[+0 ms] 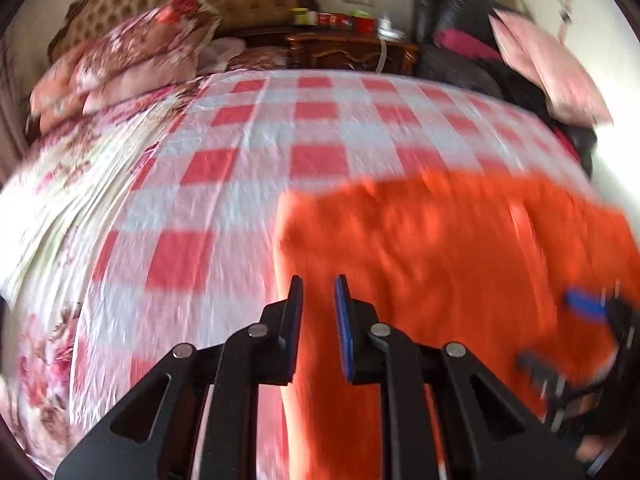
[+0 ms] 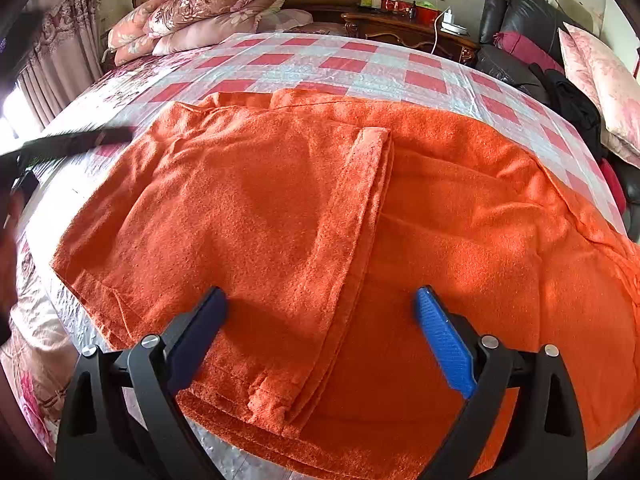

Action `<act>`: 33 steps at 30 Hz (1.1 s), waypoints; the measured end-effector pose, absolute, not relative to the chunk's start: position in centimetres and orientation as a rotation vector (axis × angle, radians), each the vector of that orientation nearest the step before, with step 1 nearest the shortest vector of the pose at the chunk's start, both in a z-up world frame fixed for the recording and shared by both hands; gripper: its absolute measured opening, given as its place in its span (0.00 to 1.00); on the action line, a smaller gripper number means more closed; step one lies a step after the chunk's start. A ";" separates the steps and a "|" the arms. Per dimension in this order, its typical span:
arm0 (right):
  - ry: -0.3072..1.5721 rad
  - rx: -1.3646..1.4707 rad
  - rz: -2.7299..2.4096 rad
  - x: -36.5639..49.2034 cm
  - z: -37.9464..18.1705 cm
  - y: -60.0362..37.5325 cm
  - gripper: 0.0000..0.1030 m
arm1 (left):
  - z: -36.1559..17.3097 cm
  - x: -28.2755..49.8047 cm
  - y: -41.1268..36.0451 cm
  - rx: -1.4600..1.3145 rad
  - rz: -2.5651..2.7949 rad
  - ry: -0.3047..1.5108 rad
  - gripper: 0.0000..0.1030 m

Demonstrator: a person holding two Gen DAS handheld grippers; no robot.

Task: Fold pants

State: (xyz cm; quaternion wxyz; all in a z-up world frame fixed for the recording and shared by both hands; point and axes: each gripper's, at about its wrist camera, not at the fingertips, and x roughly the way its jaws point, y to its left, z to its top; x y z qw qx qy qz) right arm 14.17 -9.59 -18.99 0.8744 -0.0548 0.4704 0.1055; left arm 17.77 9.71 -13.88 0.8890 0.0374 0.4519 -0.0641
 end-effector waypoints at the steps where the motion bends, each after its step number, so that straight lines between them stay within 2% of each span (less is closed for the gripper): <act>1: 0.984 -0.115 0.220 14.2 -19.0 -9.6 0.89 | -14.3 16.7 9.6 0.088 -0.131 0.951 0.17; 7: 0.995 -0.118 0.213 14.4 -18.8 -9.5 0.89 | -16.1 12.3 10.4 0.094 -0.113 0.919 0.18; 10: 1.026 -0.117 0.174 14.7 -18.3 -9.5 0.88 | -16.1 11.9 10.9 0.057 -0.099 0.919 0.24; 12: 0.983 -0.136 0.149 14.2 -17.2 -9.4 0.87 | -16.1 11.3 11.4 0.036 -0.086 0.906 0.25; 15: 0.950 -0.157 0.128 13.8 -16.1 -9.1 0.86 | -16.7 10.4 11.8 0.038 -0.081 0.913 0.38; 16: 0.965 -0.163 0.120 13.9 -16.3 -9.1 0.82 | -16.6 10.3 12.1 0.036 -0.073 0.908 0.43; 19: 1.016 -0.187 0.079 14.1 -17.4 -9.2 0.78 | -16.4 10.2 12.9 0.009 -0.072 0.905 0.46; 33: 1.002 -0.217 0.048 13.4 -18.0 -9.1 0.78 | -16.7 9.4 13.3 -0.005 -0.076 0.850 0.49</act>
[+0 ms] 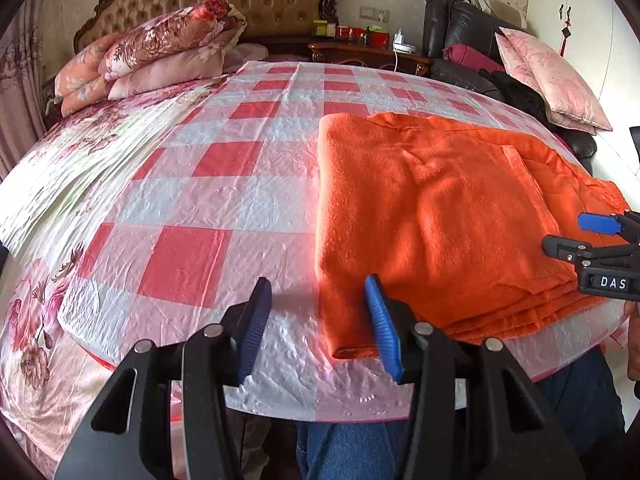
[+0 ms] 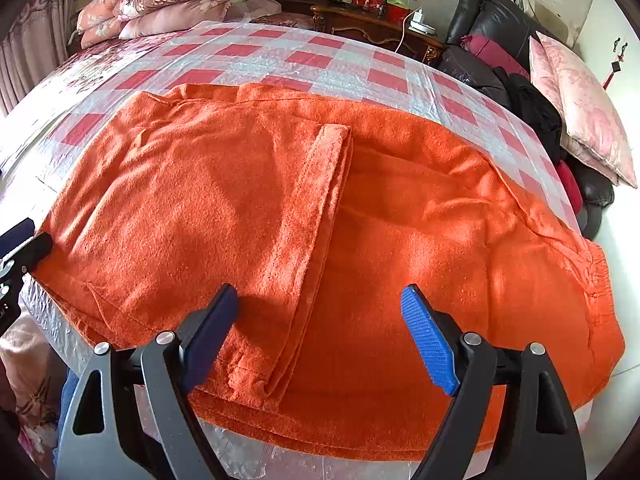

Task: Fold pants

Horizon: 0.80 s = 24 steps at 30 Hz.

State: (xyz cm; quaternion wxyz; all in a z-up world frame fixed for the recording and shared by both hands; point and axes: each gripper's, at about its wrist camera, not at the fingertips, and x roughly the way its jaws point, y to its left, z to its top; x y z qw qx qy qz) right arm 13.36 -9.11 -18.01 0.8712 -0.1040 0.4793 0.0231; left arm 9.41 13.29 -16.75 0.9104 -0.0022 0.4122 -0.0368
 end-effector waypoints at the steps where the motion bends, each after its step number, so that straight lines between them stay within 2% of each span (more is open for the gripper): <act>1: 1.000 -0.218 0.049 13.4 -18.0 -9.1 0.78 | -16.8 9.4 13.3 -0.003 -0.067 0.846 0.52; 8: 0.993 -0.214 0.047 13.3 -18.1 -9.2 0.81 | -16.7 9.4 13.5 0.000 -0.061 0.847 0.55; 11: 0.989 -0.209 0.052 13.2 -18.1 -9.4 0.81 | -14.4 9.3 14.2 -0.098 -0.085 0.804 0.46; 15: 0.984 -0.196 0.050 13.3 -18.2 -9.6 0.82 | -11.9 11.8 11.9 -0.010 -0.180 0.769 0.44; 16: 0.983 -0.193 0.051 13.3 -18.2 -9.7 0.82 | -12.0 12.8 11.2 0.011 -0.188 0.784 0.42; 17: 0.981 -0.194 0.051 13.3 -18.2 -9.7 0.82 | -12.3 13.7 10.6 0.035 -0.197 0.801 0.33; 19: 0.979 -0.195 0.056 13.3 -18.3 -9.7 0.82 | -12.9 15.7 9.2 0.096 -0.218 0.835 0.24; 22: 0.987 -0.200 0.067 13.3 -18.2 -9.7 0.83 | -14.1 18.4 8.0 0.136 -0.262 0.899 0.19; 24: 1.012 -0.192 0.082 13.5 -18.0 -9.9 0.83 | -15.6 19.9 8.0 0.162 -0.255 0.971 0.19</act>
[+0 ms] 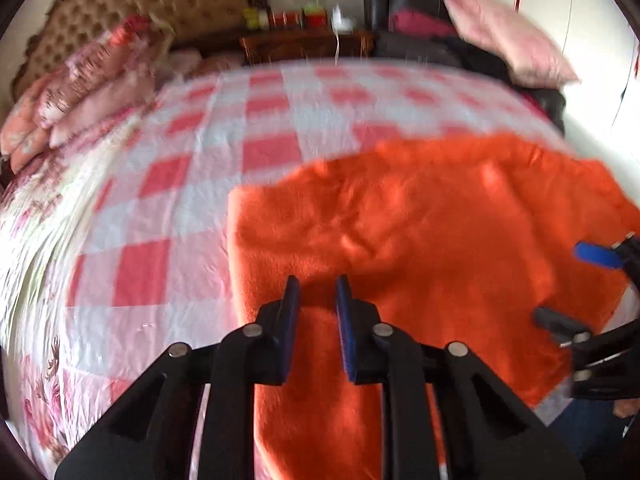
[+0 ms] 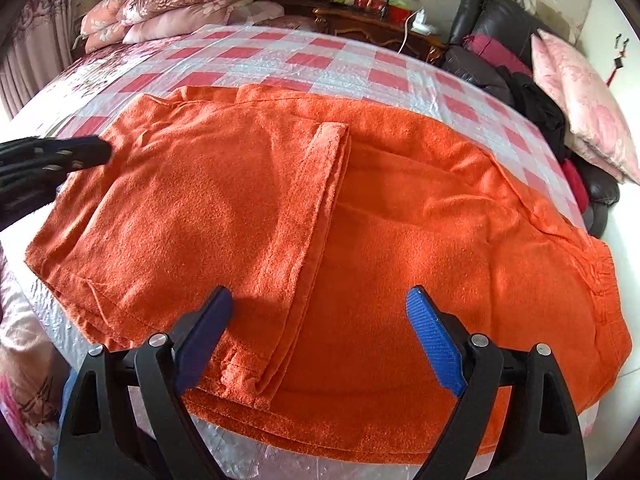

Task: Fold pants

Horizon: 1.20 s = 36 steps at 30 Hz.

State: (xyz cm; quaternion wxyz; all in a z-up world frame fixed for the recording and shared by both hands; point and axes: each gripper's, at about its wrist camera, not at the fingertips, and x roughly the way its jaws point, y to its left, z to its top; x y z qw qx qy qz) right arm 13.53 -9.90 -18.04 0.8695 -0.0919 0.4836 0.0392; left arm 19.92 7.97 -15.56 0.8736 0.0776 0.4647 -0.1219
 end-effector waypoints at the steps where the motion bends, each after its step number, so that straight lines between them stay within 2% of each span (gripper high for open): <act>1: 1.028 -0.172 0.090 13.8 -17.9 -10.2 0.83 | -15.8 20.2 8.3 0.151 -0.246 0.966 0.19; 6: 1.003 -0.092 0.142 15.9 -16.0 -11.2 0.83 | -15.5 20.0 10.2 0.041 -0.237 0.936 0.19; 8: 1.009 -0.042 0.170 17.7 -15.5 -11.6 0.81 | -14.5 18.7 11.2 -0.013 -0.235 0.882 0.30; 9: 1.012 -0.027 0.188 18.6 -15.3 -11.7 0.80 | -13.8 17.3 12.0 -0.033 -0.212 0.838 0.31; 12: 1.029 -0.021 0.251 21.3 -15.5 -11.2 0.70 | -12.8 12.5 13.1 0.001 -0.145 0.706 0.36; 15: 1.054 -0.080 0.239 23.2 -16.4 -10.6 0.61 | -13.3 7.5 12.5 0.133 -0.105 0.667 0.37; 16: 1.073 -0.118 0.220 23.6 -17.0 -10.4 0.54 | -13.7 6.2 12.2 0.173 -0.103 0.670 0.37; 22: 1.077 -0.181 0.158 23.1 -17.3 -9.9 0.53 | -15.5 3.6 11.8 0.147 -0.081 0.701 0.37; 29: 1.059 -0.154 0.233 21.8 -14.8 -8.3 0.57 | -17.2 4.5 10.0 0.273 -0.078 0.692 0.30; 34: 1.098 -0.177 0.353 22.5 -14.5 -3.4 0.57 | -17.5 4.6 8.9 0.396 -0.059 0.649 0.29; 36: 1.099 -0.215 0.382 23.3 -14.8 -1.0 0.57 | -17.7 4.7 8.6 0.444 -0.050 0.640 0.24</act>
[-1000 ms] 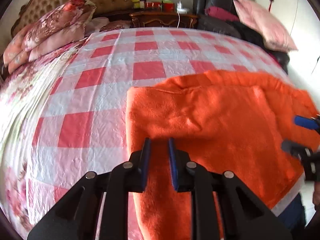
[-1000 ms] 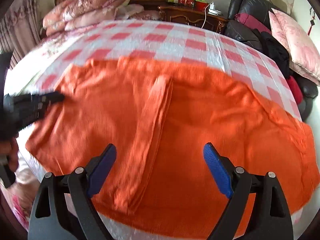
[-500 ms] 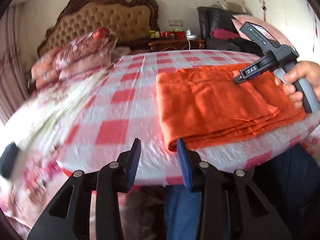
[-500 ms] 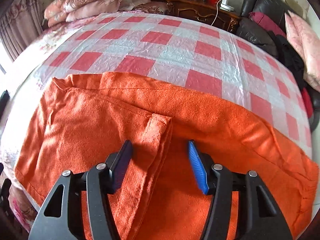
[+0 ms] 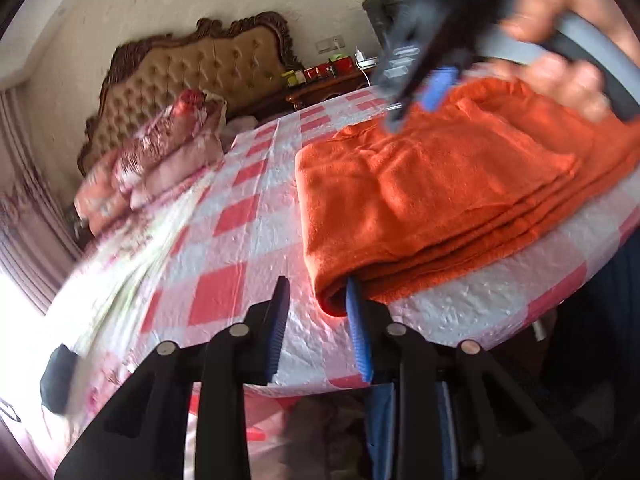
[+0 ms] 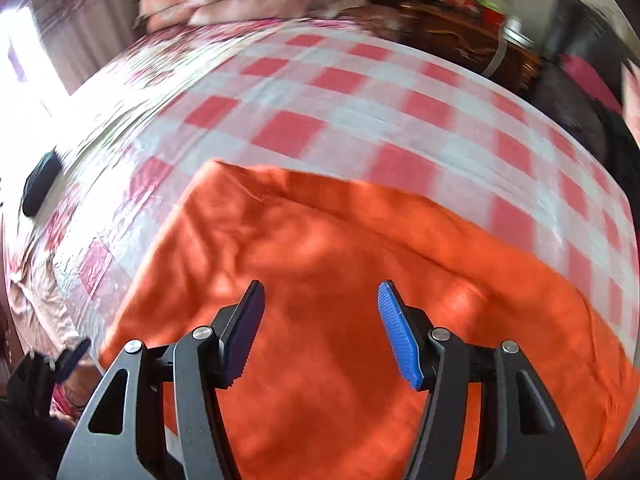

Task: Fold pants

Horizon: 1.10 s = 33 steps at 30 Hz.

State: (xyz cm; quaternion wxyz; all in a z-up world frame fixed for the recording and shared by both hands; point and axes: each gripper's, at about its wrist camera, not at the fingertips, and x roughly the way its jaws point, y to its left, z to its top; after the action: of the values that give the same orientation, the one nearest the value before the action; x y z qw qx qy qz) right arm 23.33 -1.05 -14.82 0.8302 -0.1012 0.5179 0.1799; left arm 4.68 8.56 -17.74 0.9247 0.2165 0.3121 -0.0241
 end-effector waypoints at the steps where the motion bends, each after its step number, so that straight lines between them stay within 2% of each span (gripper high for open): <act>1: 1.103 -0.234 0.396 24.0 -15.1 0.5 0.57 | -18.0 4.7 8.2 0.481 -0.044 0.633 0.19; 3: 1.119 -0.249 0.448 25.3 -15.5 3.1 0.56 | -18.5 4.6 7.4 0.550 -0.042 0.614 0.13; 6: 1.112 -0.344 0.483 26.7 -16.2 6.6 0.54 | -18.9 4.8 7.0 0.579 -0.029 0.601 0.07; 13: 1.053 -0.364 0.471 28.7 -17.3 8.7 0.55 | -19.6 4.7 7.0 0.554 -0.011 0.604 0.05; 15: 1.018 -0.349 0.458 28.7 -17.4 8.5 0.61 | -19.6 4.8 7.1 0.543 -0.010 0.602 0.05; 16: 0.988 -0.351 0.441 28.8 -17.6 8.3 0.69 | -19.6 4.8 7.2 0.547 -0.009 0.601 0.05; 17: 0.971 -0.350 0.431 28.7 -17.6 8.1 0.74 | -19.7 4.7 7.2 0.551 -0.009 0.599 0.05; 20: 0.960 -0.289 0.426 29.2 -18.1 7.1 0.80 | -19.9 4.5 7.3 0.553 -0.011 0.600 0.03; 23: 0.951 -0.276 0.413 29.2 -18.2 7.0 0.82 | -19.7 4.1 7.8 0.545 -0.025 0.625 0.00; 28: 0.921 -0.303 0.379 28.7 -18.1 7.5 0.82 | -14.6 4.4 10.0 0.255 -0.069 0.580 0.00; 33: 0.930 -0.291 0.382 28.7 -18.2 7.3 0.82 | -14.2 9.1 9.4 0.076 -0.170 0.620 0.00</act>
State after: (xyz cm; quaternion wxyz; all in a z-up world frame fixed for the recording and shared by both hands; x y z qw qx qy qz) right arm 28.70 7.35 -18.16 0.8662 -0.1390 0.4440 0.1824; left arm 9.06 9.42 -14.17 0.9481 0.0374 0.3045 -0.0835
